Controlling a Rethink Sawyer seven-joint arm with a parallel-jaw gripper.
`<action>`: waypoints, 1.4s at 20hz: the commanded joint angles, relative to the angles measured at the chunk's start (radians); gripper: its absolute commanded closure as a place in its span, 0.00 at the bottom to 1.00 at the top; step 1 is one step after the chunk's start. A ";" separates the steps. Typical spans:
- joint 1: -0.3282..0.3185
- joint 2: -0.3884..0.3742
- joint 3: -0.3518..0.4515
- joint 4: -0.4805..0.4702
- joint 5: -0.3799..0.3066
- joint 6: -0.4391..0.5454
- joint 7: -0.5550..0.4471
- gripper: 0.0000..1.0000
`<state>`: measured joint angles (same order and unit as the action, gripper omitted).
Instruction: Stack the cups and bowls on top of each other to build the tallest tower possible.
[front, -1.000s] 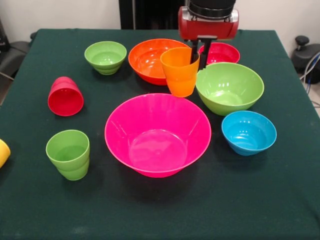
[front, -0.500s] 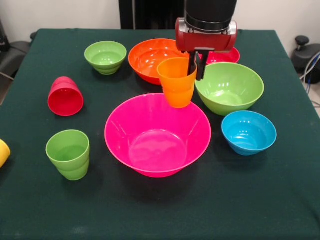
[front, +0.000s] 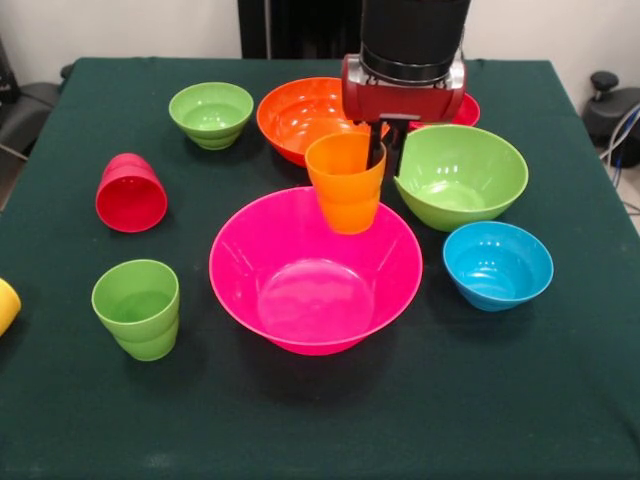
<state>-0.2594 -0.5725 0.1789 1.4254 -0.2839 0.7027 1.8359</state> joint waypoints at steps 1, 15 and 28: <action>-0.019 0.057 0.054 -0.060 -0.026 0.062 -0.058 1.00; -0.038 0.071 0.053 0.012 -0.065 -0.044 -0.057 1.00; -0.031 0.115 0.037 0.010 -0.094 -0.139 -0.045 1.00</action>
<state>-0.2970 -0.4985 0.1792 1.4153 -0.2853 0.6227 1.8359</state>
